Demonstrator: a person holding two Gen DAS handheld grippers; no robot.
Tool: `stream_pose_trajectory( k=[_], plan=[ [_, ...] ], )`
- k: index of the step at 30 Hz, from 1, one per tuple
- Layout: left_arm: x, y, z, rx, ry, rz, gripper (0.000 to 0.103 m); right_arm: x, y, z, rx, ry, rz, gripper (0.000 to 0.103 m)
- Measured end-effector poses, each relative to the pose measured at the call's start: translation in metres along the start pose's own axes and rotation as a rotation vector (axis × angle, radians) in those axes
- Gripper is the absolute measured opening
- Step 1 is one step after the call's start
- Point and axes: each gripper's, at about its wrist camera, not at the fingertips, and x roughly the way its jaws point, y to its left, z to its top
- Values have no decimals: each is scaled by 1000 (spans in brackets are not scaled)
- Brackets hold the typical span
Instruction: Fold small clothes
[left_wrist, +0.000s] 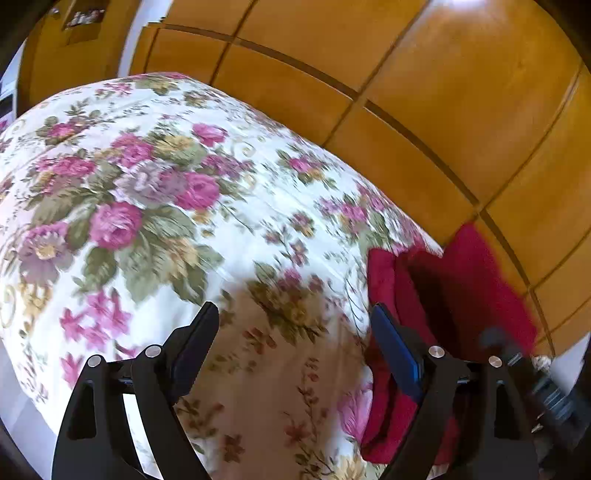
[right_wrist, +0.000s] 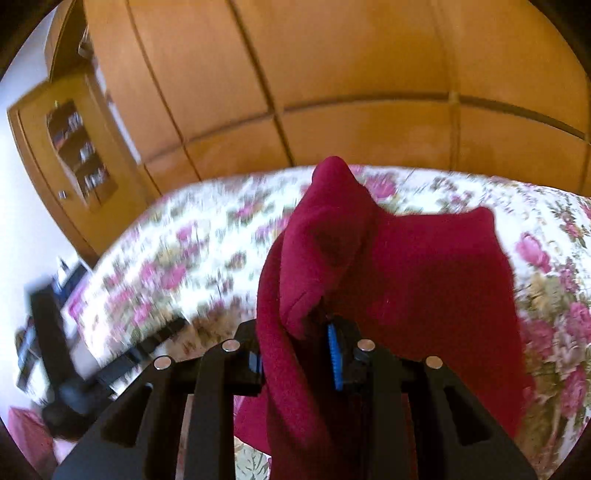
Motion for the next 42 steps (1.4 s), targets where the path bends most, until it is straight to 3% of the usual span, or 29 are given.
stream_pose_trajectory(
  k=[2, 3, 6, 10, 12, 14, 15, 17, 19, 21, 22, 24, 27, 30, 34, 37, 40, 42],
  plan=[
    [-2, 4, 3, -18, -10, -7, 83, 8, 3, -10, -6, 23, 52, 53],
    [-2, 5, 4, -22, -12, -10, 83, 10, 2, -14, -4, 33, 85, 58],
    [-4, 5, 4, -32, -6, -43, 83, -1, 6, -24, -23, 20, 140, 66],
    [-10, -6, -1, -7, -6, -114, 83, -58, -23, -35, 8, -139, 173, 77],
    [-13, -20, -5, 25, -1, -181, 83, -79, -40, -38, 30, -200, 106, 79],
    [-14, -38, -11, 62, 27, -258, 83, -98, -67, -42, 56, -239, -47, 83],
    [-14, -49, -16, 89, 51, -291, 83, -102, -84, -44, 81, -236, -145, 84],
    [-10, -68, -24, 131, 104, -309, 79, -102, -110, -48, 134, -199, -240, 85],
    [-5, -88, -34, 165, 172, -359, 75, -98, -131, -53, 194, -161, -286, 85],
    [2, -105, -42, 224, 205, -338, 75, -92, -145, -55, 229, -139, -299, 85],
    [6, -112, -45, 261, 213, -308, 70, -91, -148, -56, 234, -131, -298, 85],
    [16, -115, -49, 290, 230, -265, 22, -81, -147, -53, 214, -101, -291, 88],
    [19, -101, -46, 228, 257, -280, 17, -63, -132, -51, 162, -59, -283, 88],
    [4, -88, -43, 255, 217, -288, 15, -54, -110, -60, 75, -19, -225, 90],
    [10, -68, -55, 274, 253, -237, 15, -20, -85, -85, -48, 88, -244, 92],
    [21, -55, -65, 276, 233, -243, 15, -16, -96, -95, 24, 75, -194, 93],
    [11, -57, -65, 293, 199, -273, 23, -28, -105, -92, 68, 72, -149, 94],
    [5, -56, -61, 283, 193, -276, 36, -41, -109, -91, 72, 42, -140, 94]
  ],
)
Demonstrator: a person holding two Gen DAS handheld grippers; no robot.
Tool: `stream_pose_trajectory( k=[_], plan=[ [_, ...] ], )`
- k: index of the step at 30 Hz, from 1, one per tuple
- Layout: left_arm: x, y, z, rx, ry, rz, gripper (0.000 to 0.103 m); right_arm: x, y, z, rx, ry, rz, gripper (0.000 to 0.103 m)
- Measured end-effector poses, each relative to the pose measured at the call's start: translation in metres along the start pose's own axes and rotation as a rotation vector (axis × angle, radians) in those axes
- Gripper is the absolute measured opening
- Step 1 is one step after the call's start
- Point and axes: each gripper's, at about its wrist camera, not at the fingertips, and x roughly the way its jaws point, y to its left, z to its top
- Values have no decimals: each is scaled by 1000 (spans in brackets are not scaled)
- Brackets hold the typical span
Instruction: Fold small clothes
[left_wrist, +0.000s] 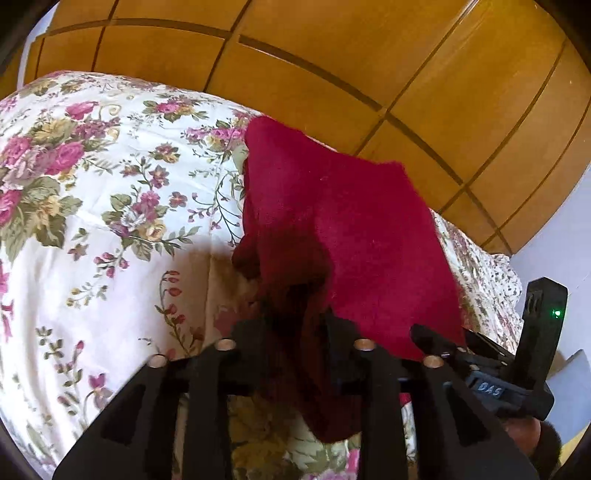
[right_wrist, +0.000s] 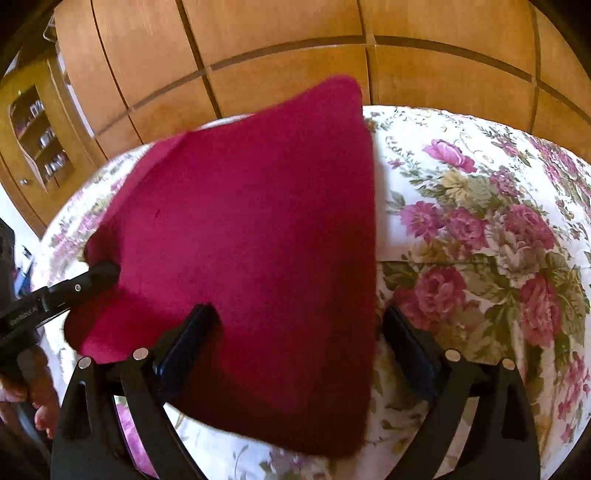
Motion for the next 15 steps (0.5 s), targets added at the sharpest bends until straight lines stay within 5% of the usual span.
stream_pose_trajectory(
  k=[5, 7, 9, 11, 13, 15],
  plan=[
    [-52, -4, 16, -26, -207, 57, 37, -51, -24, 11, 44, -174, -14, 94],
    [-58, -16, 28, 9, -231, 69, 37, -57, -31, 24, 48, -209, -28, 94],
    [-50, -33, 42, 65, -214, 73, 37, -52, -33, 44, 25, -196, -67, 89],
    [-29, -54, 57, 132, -153, 84, 38, -43, -28, 65, -12, -177, -76, 62],
    [-6, -70, 66, 183, -91, 77, 38, -29, -24, 80, -27, -142, -49, 48],
    [20, -77, 71, 213, -48, 88, 37, -14, -20, 92, -22, -106, -29, 45]
  ],
)
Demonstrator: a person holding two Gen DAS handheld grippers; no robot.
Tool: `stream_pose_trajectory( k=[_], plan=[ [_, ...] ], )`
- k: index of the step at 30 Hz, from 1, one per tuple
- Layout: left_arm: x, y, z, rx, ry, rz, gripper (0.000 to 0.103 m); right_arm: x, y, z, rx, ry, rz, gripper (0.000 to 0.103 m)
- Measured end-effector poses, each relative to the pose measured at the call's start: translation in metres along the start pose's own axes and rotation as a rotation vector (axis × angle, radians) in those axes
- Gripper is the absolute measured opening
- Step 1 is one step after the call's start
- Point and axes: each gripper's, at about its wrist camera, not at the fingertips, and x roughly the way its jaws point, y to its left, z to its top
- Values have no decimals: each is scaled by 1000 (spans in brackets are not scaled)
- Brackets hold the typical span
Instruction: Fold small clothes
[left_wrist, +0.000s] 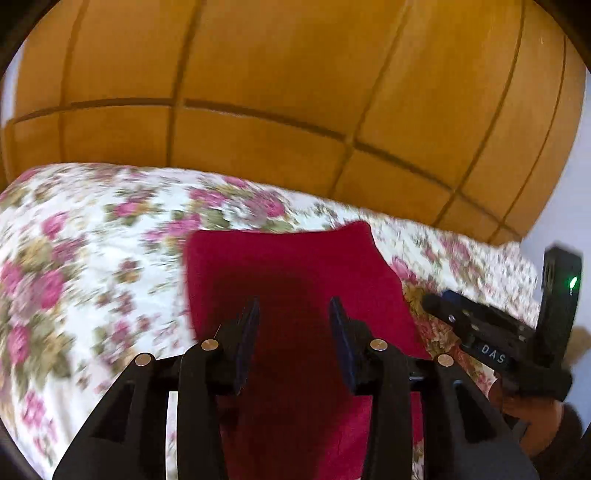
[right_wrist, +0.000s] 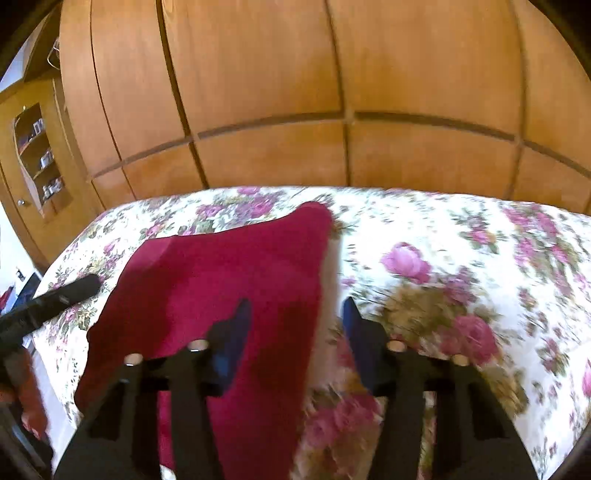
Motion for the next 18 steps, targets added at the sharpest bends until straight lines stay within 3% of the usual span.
stream_pose_trajectory(
  k=[2, 5, 8, 10, 12, 15, 16, 17, 18],
  plan=[
    [30, 2, 3, 13, 60, 55, 37, 18, 5, 5, -10, 26, 14, 38],
    [68, 20, -3, 8, 154, 91, 37, 44, 11, 5, -32, 70, -2, 38],
    [81, 26, -14, 74, 121, 90, 35, 77, 12, -5, -61, 144, -76, 38],
    [86, 22, -20, 138, 90, 115, 35, 79, 17, -10, -89, 110, -113, 39],
    [86, 21, -21, 137, 78, 118, 35, 75, 20, -15, -105, 74, -136, 39],
    [81, 23, -22, 126, 59, 93, 35, 65, 12, -23, -70, 10, -96, 41],
    [79, 23, -22, 125, 47, 84, 35, 59, 7, -26, -43, -2, -84, 47],
    [73, 22, -23, 120, 33, 75, 35, 55, 2, -27, -15, -3, -83, 62],
    [68, 20, -24, 111, 23, 72, 37, 46, -6, -31, 41, 0, -63, 68]
  ],
)
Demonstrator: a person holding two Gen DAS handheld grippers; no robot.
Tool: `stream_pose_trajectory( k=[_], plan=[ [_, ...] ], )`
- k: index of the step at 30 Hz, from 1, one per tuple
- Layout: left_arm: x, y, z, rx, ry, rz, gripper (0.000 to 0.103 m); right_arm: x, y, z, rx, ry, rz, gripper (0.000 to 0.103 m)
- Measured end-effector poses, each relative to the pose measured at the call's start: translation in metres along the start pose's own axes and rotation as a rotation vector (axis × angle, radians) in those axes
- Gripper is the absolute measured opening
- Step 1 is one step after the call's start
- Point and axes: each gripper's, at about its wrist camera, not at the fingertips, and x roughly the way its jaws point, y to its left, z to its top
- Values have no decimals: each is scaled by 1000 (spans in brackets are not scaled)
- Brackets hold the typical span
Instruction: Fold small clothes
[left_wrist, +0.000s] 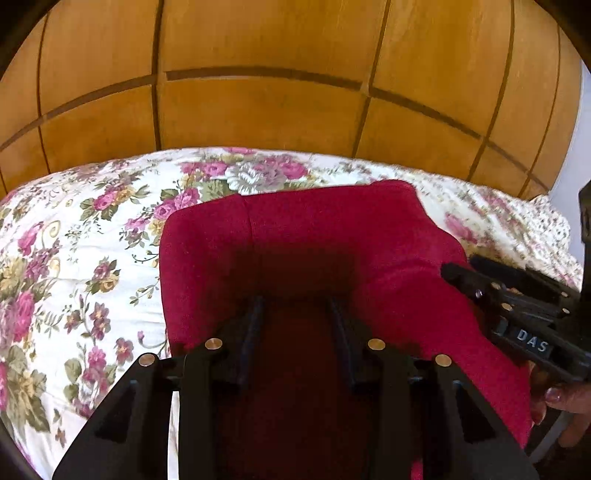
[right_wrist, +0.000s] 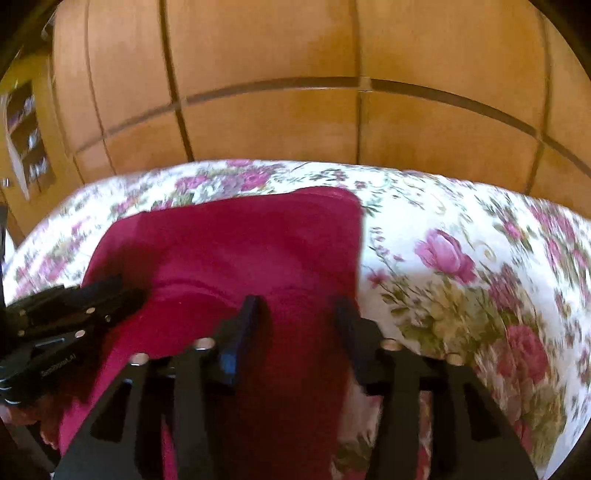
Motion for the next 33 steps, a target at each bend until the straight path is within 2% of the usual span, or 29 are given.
stream_pose_trajectory(
  k=[2, 3, 4, 7, 9, 13, 14, 16, 18, 22, 24, 27, 29, 33],
  plan=[
    [-14, 2, -5, -40, -21, -31, 45, -12, -12, -7, 91, 4, 74, 71],
    [-20, 4, -9, -62, -35, -36, 55, -17, -16, -11, 122, 5, 95, 71],
    [-28, 7, -13, -88, -51, -42, 57, -23, -20, -17, 156, 5, 124, 72],
    [-43, 16, -24, -152, -70, -77, 57, -33, -27, -30, 202, 32, 189, 75],
    [-51, 18, -29, -165, -76, -72, 57, -35, -24, -36, 196, 67, 235, 78],
    [-63, 23, -38, -212, -75, -61, 57, -35, -14, -52, 162, 110, 266, 80],
    [-64, 26, -40, -235, -71, -60, 62, -35, -13, -56, 160, 115, 265, 81],
    [-63, 35, -47, -290, -43, -55, 67, -38, -13, -61, 160, 115, 273, 81],
    [-61, 45, -52, -350, -15, -80, 68, -42, -16, -61, 179, 117, 301, 81],
    [-53, 58, -51, -435, 24, -173, 70, -47, -33, -60, 341, 93, 467, 86],
    [-46, 62, -46, -459, 52, -218, 75, -43, -42, -57, 422, 97, 515, 88],
    [-32, 65, -37, -471, 112, -276, 78, -31, -50, -42, 457, 113, 516, 88],
    [-24, 68, -34, -469, 136, -272, 78, -23, -52, -34, 478, 134, 517, 86],
    [-8, 72, -35, -469, 161, -299, 73, -1, -50, -28, 507, 194, 520, 73]
  ],
)
